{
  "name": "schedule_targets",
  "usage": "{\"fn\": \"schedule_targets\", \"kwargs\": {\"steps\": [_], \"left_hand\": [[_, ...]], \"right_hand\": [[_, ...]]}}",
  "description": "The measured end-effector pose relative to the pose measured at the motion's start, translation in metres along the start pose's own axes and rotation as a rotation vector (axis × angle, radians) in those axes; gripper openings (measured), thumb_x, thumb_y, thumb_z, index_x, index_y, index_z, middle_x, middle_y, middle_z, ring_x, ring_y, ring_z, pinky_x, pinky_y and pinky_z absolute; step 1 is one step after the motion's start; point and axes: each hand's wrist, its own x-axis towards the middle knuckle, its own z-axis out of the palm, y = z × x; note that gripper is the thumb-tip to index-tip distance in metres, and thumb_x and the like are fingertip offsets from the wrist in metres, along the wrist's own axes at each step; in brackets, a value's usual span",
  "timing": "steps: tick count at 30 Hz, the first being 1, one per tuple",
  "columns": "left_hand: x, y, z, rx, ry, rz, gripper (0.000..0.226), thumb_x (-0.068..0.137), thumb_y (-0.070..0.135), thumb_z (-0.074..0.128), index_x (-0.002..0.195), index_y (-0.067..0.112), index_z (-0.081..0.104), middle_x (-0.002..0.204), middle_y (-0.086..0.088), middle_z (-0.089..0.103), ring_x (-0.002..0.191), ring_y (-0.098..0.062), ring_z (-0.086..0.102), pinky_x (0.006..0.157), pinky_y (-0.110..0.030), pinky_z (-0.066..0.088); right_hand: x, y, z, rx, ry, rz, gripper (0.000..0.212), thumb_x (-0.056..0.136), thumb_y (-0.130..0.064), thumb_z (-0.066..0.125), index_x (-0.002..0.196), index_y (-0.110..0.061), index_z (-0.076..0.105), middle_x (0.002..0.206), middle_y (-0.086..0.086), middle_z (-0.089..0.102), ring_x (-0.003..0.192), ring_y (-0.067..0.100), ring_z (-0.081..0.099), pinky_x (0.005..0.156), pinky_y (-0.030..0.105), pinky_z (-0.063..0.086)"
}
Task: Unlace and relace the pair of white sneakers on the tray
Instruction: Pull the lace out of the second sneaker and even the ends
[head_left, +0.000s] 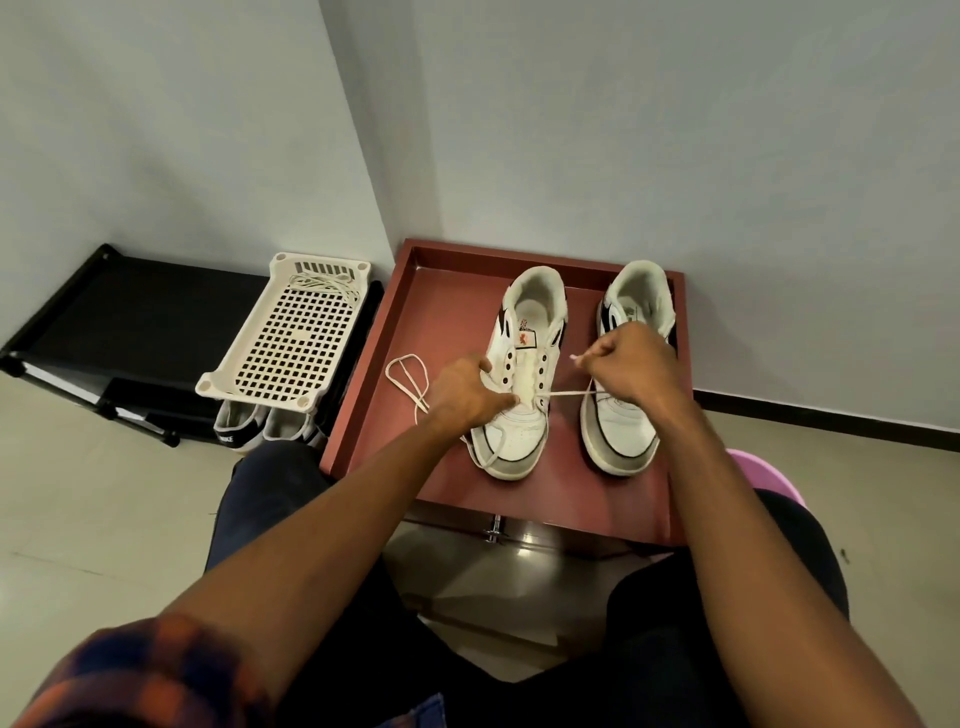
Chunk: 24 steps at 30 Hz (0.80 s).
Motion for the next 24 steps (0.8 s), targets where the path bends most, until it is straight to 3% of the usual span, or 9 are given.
{"fn": "schedule_targets", "kwargs": {"steps": [3,7,11,15,24], "left_hand": [[-0.002,0.005,-0.002,0.051,0.005,0.015,0.054,0.074,0.041,0.083,0.116,0.017,0.061,0.102,-0.001,0.066,0.088,-0.02,0.062,0.072,-0.029,0.047],[-0.006,0.013,-0.003,0.033,0.041,-0.006,0.041,0.076,0.035,0.078,0.108,0.011,0.068,0.086,-0.001,0.065,0.083,-0.021,0.064,0.07,-0.028,0.047],[-0.004,0.01,-0.005,-0.082,0.042,-0.055,0.032,0.075,0.024,0.076,0.105,0.014,0.075,0.095,-0.004,0.074,0.091,-0.02,0.069,0.076,-0.027,0.053],[-0.004,-0.005,-0.005,-0.297,0.023,-0.088,0.018,0.075,0.007,0.073,0.091,0.011,0.078,0.078,-0.003,0.073,0.072,-0.014,0.067,0.08,-0.035,0.06],[-0.011,-0.008,0.011,-0.364,0.113,-0.052,0.023,0.08,0.015,0.076,0.103,0.012,0.077,0.087,-0.006,0.076,0.082,-0.017,0.073,0.081,-0.032,0.059]], "right_hand": [[-0.005,-0.001,-0.012,0.052,0.114,-0.037,0.013,0.088,-0.027,0.075,0.078,-0.02,0.08,0.068,-0.014,0.067,0.077,0.014,0.067,0.073,0.026,0.046],[-0.01,-0.019,0.025,-0.065,0.017,-0.156,0.009,0.085,-0.035,0.076,0.083,-0.027,0.08,0.085,-0.008,0.077,0.086,0.017,0.071,0.079,0.035,0.057],[-0.012,-0.022,0.062,-0.243,0.014,-0.292,0.015,0.089,-0.04,0.072,0.097,-0.031,0.08,0.098,-0.002,0.077,0.095,0.025,0.069,0.077,0.033,0.052],[-0.01,-0.026,0.079,-0.409,-0.012,-0.387,0.02,0.095,-0.039,0.062,0.103,-0.028,0.077,0.103,0.001,0.073,0.098,0.03,0.068,0.075,0.037,0.053],[-0.004,-0.035,0.083,-0.546,-0.065,-0.423,0.018,0.095,-0.02,0.06,0.107,-0.014,0.073,0.106,0.011,0.069,0.1,0.036,0.066,0.068,0.036,0.041]]}}
